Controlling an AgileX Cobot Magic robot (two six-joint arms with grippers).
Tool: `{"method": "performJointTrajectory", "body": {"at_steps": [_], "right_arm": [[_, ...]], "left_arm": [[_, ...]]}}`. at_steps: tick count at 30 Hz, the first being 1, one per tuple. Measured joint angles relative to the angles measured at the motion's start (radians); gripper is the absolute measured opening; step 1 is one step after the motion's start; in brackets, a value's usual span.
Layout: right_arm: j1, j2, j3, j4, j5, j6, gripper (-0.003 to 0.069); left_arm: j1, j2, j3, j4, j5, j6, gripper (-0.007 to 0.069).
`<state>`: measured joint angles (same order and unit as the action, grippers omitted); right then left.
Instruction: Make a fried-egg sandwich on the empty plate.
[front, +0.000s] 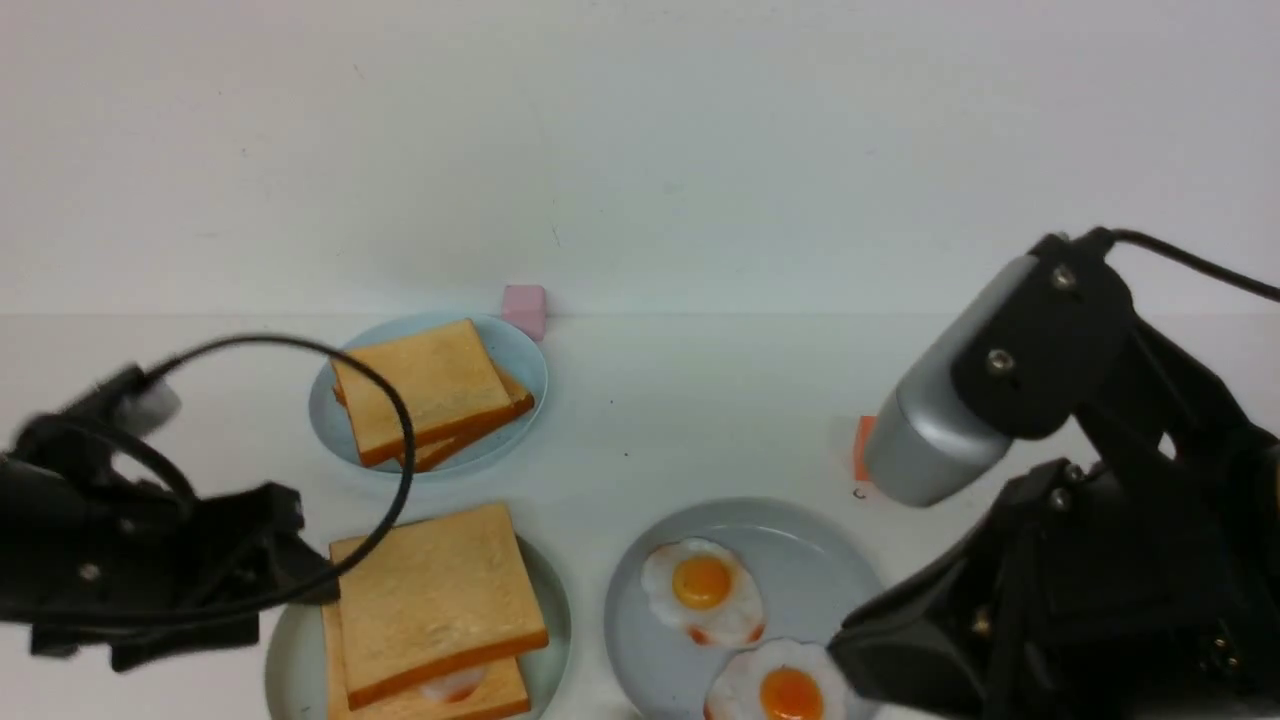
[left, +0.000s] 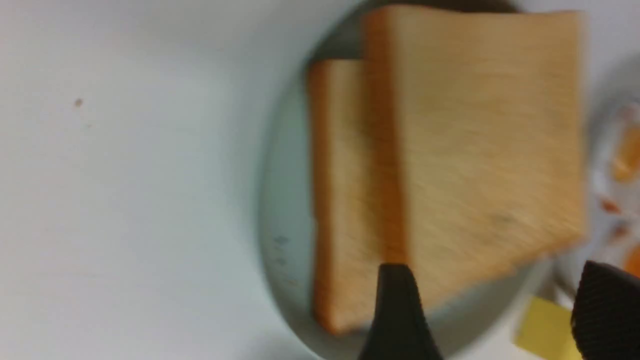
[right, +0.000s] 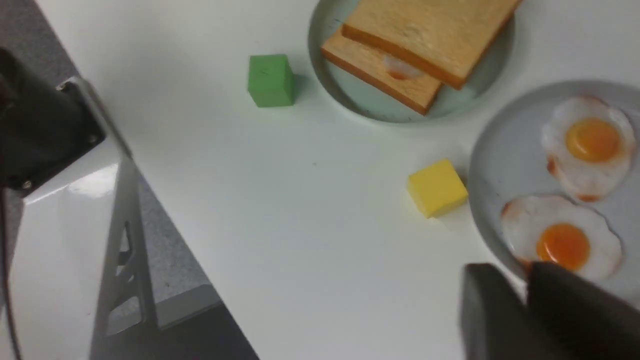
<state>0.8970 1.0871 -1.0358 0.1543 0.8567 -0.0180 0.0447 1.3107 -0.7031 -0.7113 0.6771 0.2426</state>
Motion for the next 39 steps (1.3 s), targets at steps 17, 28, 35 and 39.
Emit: {"method": "performJointTrajectory", "body": {"at_steps": [17, 28, 35, 39], "right_arm": [[0.000, -0.404, 0.581, -0.281, -0.753, 0.170, -0.0009], [0.000, -0.418, 0.614, -0.382, -0.891, 0.170, -0.0003], [0.000, -0.418, 0.615, -0.382, -0.891, 0.170, 0.0000], [0.000, -0.418, 0.615, -0.382, -0.891, 0.170, 0.0003]], "left_arm": [[-0.245, -0.846, 0.175, 0.099, 0.181, -0.005, -0.0013], [-0.245, -1.139, 0.205, 0.137, 0.194, -0.015, -0.0013], [-0.245, -1.141, 0.205, 0.137, 0.199, -0.018, -0.0013], [-0.245, -1.141, 0.205, 0.135, 0.202, -0.018, -0.0013]]}}
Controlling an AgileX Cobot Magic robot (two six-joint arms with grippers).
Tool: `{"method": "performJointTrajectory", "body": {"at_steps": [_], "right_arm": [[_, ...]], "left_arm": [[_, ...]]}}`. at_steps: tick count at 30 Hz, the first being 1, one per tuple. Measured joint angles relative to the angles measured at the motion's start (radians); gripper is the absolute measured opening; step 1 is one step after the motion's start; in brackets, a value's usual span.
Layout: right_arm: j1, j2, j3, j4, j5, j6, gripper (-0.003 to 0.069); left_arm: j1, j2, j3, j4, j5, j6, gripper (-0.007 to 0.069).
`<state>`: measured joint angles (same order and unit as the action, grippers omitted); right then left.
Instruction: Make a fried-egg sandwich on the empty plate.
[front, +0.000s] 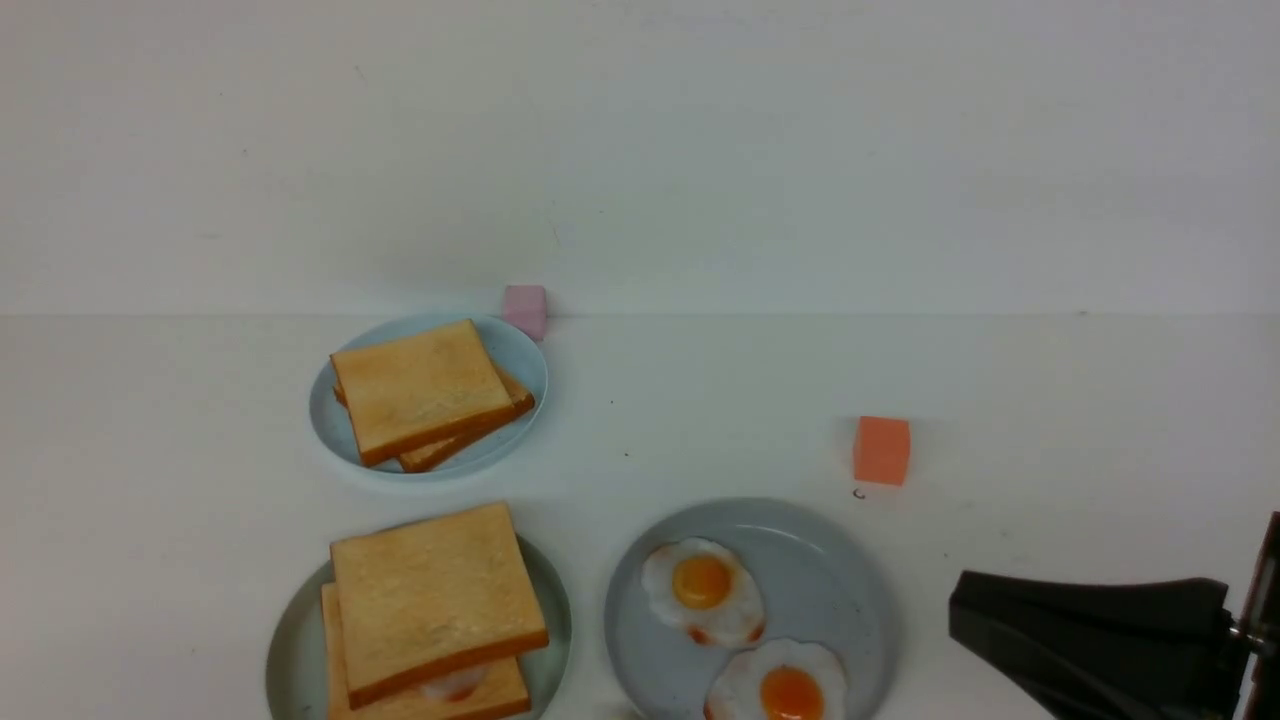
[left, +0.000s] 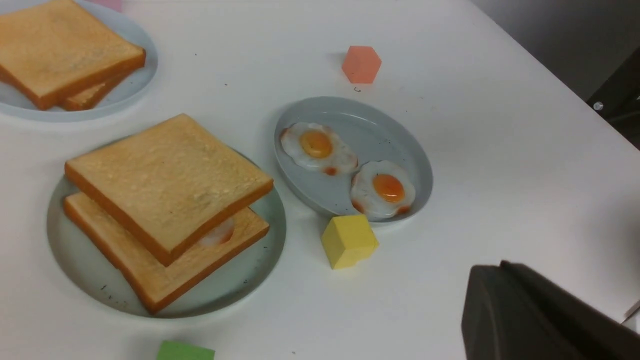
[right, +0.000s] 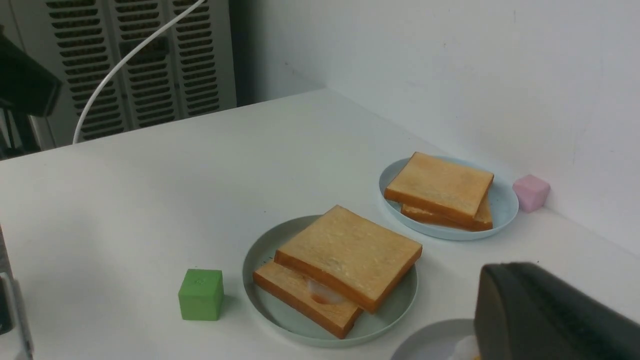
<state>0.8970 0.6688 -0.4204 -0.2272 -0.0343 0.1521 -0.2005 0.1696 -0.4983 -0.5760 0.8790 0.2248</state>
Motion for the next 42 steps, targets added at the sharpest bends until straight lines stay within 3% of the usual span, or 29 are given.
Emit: {"method": "performJointTrajectory", "body": {"at_steps": [14, 19, 24, 25, 29, 35, 42], "right_arm": [[0.000, 0.000, 0.000, 0.000, 0.000, 0.001, 0.0010], [0.000, 0.000, 0.000, 0.000, 0.000, 0.001, 0.0013], [0.000, 0.000, 0.000, 0.000, 0.000, 0.001, 0.0015], [0.000, 0.000, 0.000, 0.000, 0.000, 0.001, 0.0016], [0.000, 0.000, 0.000, 0.000, 0.000, 0.001, 0.0020], [0.000, 0.000, 0.000, 0.000, -0.002, 0.001, 0.0025], [0.000, 0.000, 0.001, 0.000, -0.002, 0.001, 0.0033]], "left_arm": [[0.000, 0.000, 0.001, 0.057, -0.002, 0.007, -0.0013], [0.000, 0.019, 0.037, 0.153, -0.139, 0.011, -0.0013], [0.000, 0.021, 0.165, 0.319, -0.373, -0.117, -0.0013], [0.004, -0.011, 0.222, 0.411, -0.443, -0.202, -0.0013], [0.030, -0.121, 0.344, 0.562, -0.521, -0.357, -0.0013], [0.075, -0.180, 0.510, 0.591, -0.498, -0.412, -0.0013], [0.076, -0.180, 0.527, 0.608, -0.483, -0.412, -0.0013]]}}
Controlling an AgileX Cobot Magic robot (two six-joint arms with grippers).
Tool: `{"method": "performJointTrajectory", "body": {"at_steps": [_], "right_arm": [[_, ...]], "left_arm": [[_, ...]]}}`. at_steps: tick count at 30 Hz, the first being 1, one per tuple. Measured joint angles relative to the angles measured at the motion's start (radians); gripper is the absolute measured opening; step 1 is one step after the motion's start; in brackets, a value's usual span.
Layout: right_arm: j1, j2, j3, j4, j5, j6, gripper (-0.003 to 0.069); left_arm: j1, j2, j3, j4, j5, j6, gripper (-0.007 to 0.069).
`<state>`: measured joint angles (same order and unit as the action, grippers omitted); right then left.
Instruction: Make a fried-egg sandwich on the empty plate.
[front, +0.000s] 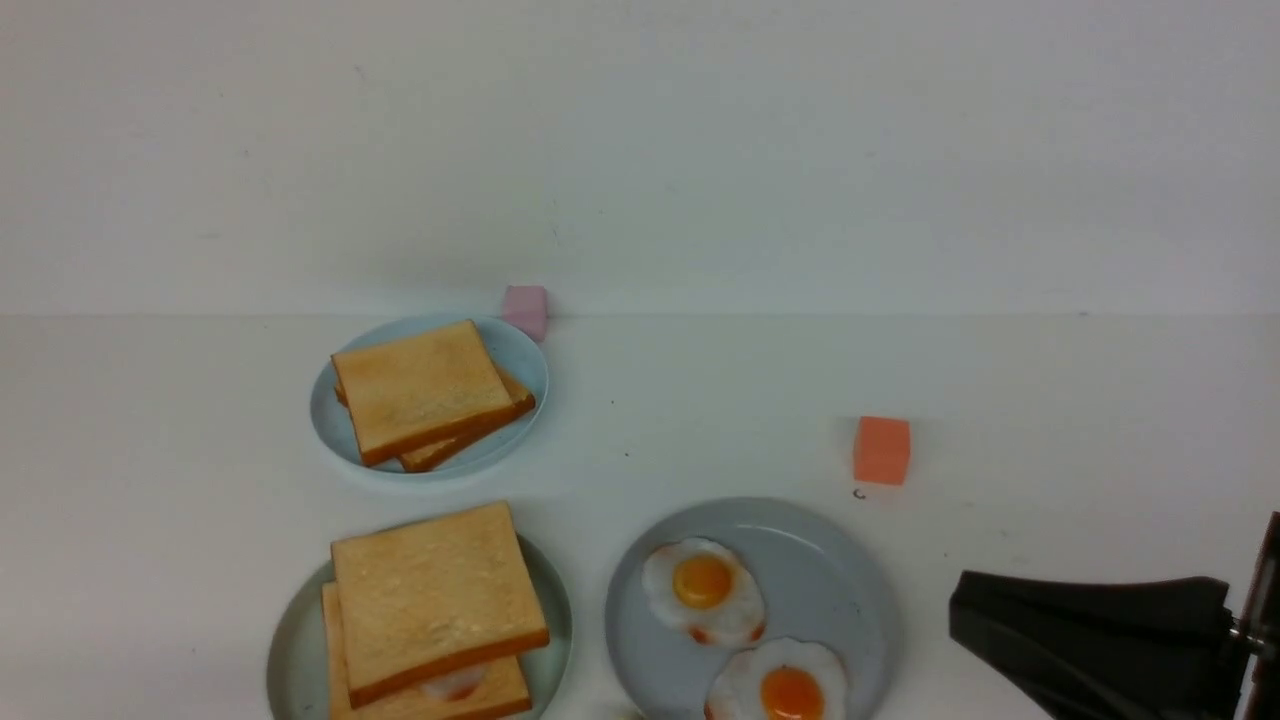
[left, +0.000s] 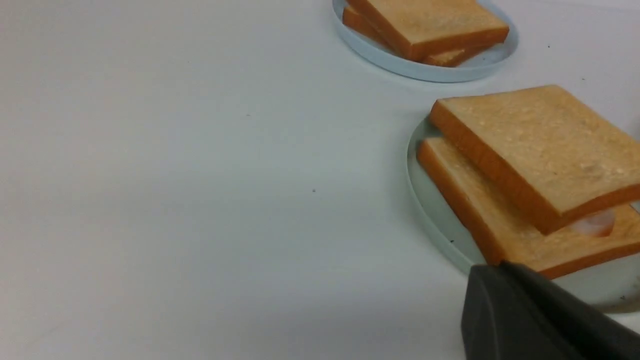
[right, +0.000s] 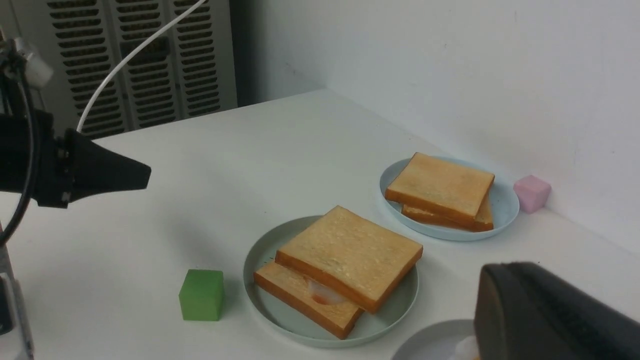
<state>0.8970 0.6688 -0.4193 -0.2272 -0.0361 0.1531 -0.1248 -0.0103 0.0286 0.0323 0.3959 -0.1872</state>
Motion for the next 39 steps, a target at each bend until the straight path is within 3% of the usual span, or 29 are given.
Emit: {"method": "performJointTrajectory", "body": {"at_steps": [23, 28, 29, 32, 39], "right_arm": [[-0.024, -0.073, 0.022, -0.026, 0.023, -0.016, 0.0053], [-0.201, -0.220, 0.026, -0.016, 0.193, 0.032, 0.0059], [-0.201, -0.220, 0.026, -0.013, 0.204, 0.036, 0.0059], [-0.386, -0.354, 0.074, 0.034, 0.372, 0.090, 0.0063], [-0.676, -0.581, 0.271, 0.066, 0.478, 0.101, 0.0072]], "left_arm": [[0.000, 0.000, 0.000, 0.037, 0.000, 0.000, -0.0001], [0.000, 0.000, 0.000, 0.037, 0.000, 0.000, -0.0001], [0.000, 0.000, 0.000, 0.037, 0.000, 0.000, -0.0001], [0.000, 0.000, 0.000, 0.037, 0.000, 0.000, -0.0001], [0.000, 0.000, 0.000, 0.037, 0.000, 0.000, 0.0000]]}}
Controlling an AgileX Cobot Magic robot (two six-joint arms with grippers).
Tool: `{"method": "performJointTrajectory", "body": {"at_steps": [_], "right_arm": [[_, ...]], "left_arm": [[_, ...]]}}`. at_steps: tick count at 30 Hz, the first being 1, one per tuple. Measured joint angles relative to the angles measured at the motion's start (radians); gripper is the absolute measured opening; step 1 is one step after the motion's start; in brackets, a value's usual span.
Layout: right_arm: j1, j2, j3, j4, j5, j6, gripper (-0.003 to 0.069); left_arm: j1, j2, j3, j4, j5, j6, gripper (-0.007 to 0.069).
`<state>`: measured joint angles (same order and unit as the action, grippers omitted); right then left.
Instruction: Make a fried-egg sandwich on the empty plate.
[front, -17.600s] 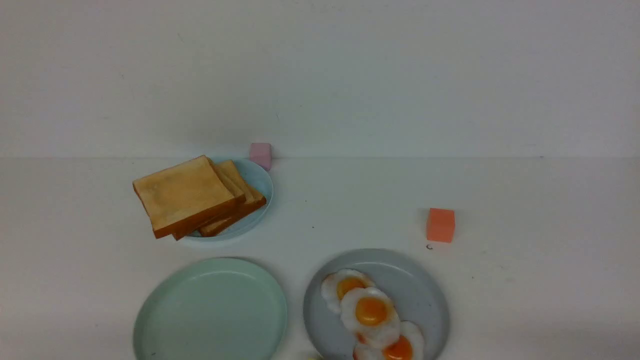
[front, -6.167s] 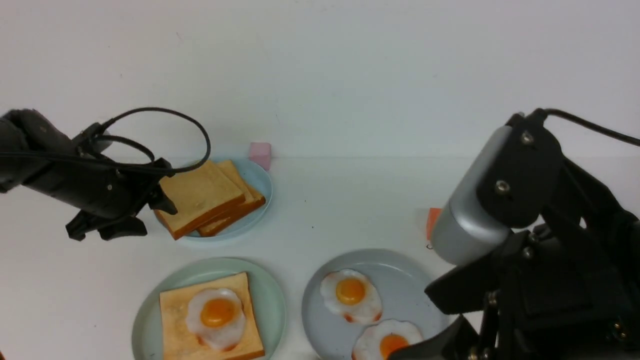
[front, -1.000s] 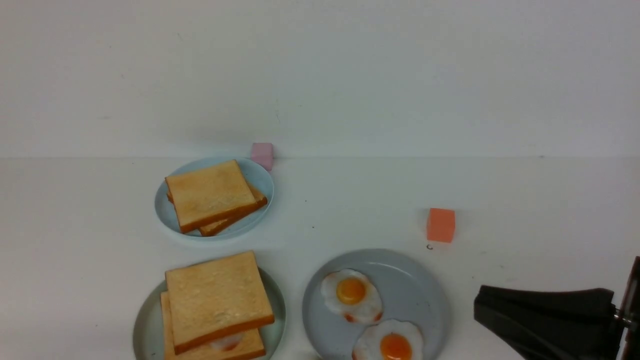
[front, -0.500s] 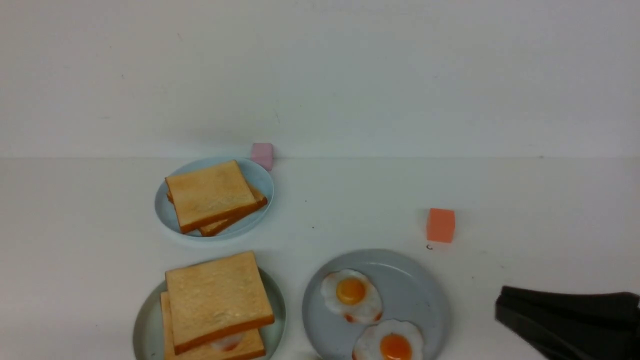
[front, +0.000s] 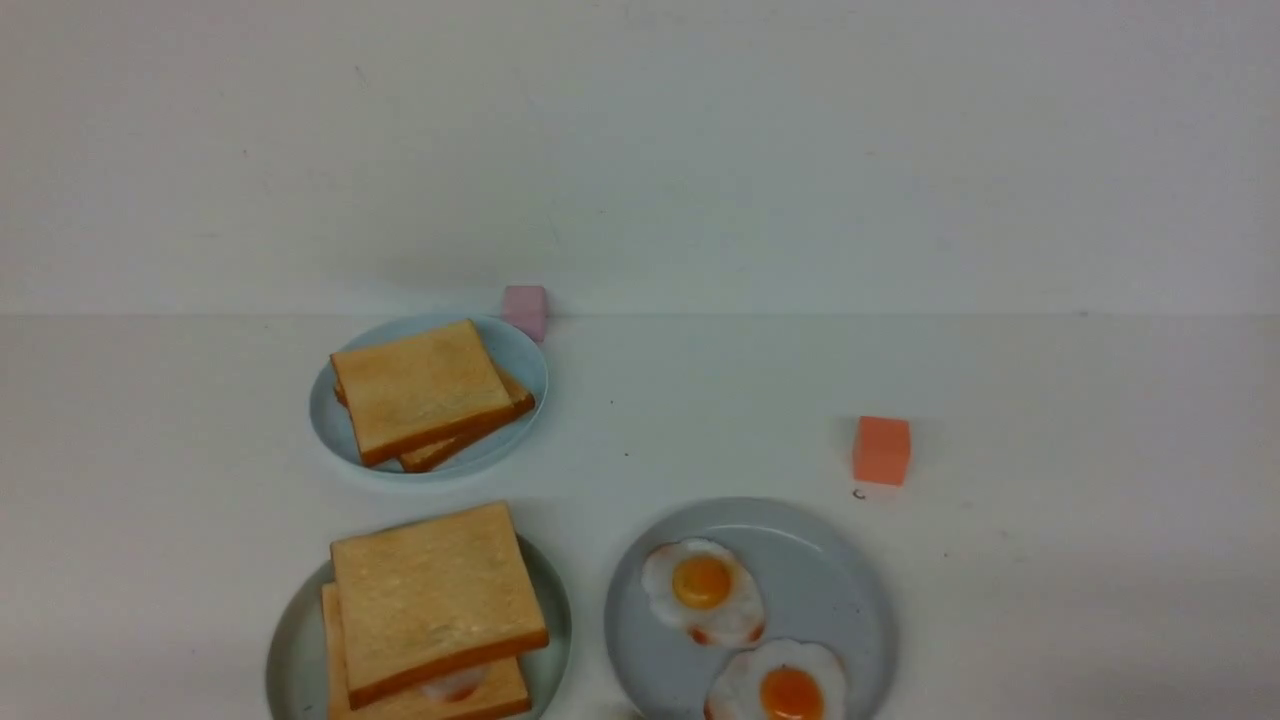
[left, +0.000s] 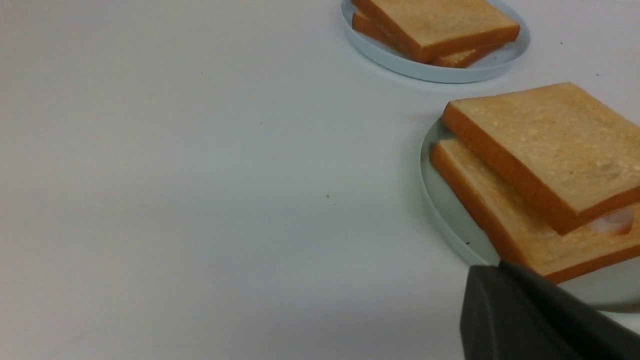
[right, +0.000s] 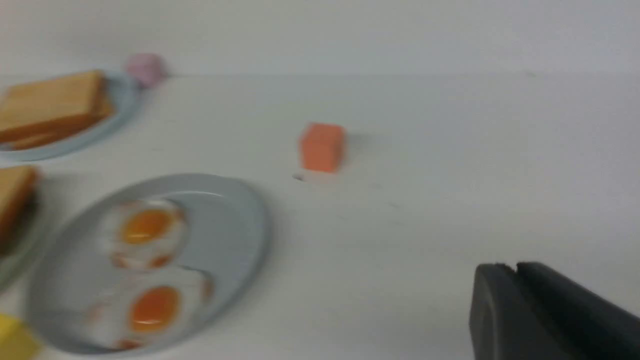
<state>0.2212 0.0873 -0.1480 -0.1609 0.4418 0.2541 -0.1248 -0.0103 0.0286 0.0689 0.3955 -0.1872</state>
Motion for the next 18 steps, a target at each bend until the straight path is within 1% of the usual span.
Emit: {"method": "performJointTrajectory", "body": {"at_steps": [1, 2, 3, 5, 8, 18], "right_arm": [[-0.034, -0.029, 0.031, 0.001, 0.003, 0.000, 0.0074], [-0.040, -0.035, 0.037, 0.001, 0.004, 0.000, 0.0074], [-0.076, -0.070, 0.079, 0.001, 0.005, 0.000, 0.0077], [-0.107, -0.094, 0.141, -0.006, 0.002, 0.000, 0.0080], [-0.116, -0.098, 0.161, -0.021, -0.033, 0.000, 0.0085], [-0.117, -0.098, 0.164, -0.029, -0.046, 0.000, 0.0095]], "left_arm": [[0.000, 0.000, 0.000, 0.000, 0.000, -0.001, 0.0000], [0.000, 0.000, 0.000, 0.000, 0.000, -0.001, 0.0000], [0.000, 0.000, 0.000, 0.000, 0.000, -0.001, 0.0000], [0.000, 0.000, 0.000, 0.000, 0.000, -0.001, 0.0000], [0.000, -0.001, 0.000, 0.000, 0.000, -0.001, 0.0000], [0.000, -0.001, 0.000, 0.001, 0.000, -0.003, 0.0008]]}}
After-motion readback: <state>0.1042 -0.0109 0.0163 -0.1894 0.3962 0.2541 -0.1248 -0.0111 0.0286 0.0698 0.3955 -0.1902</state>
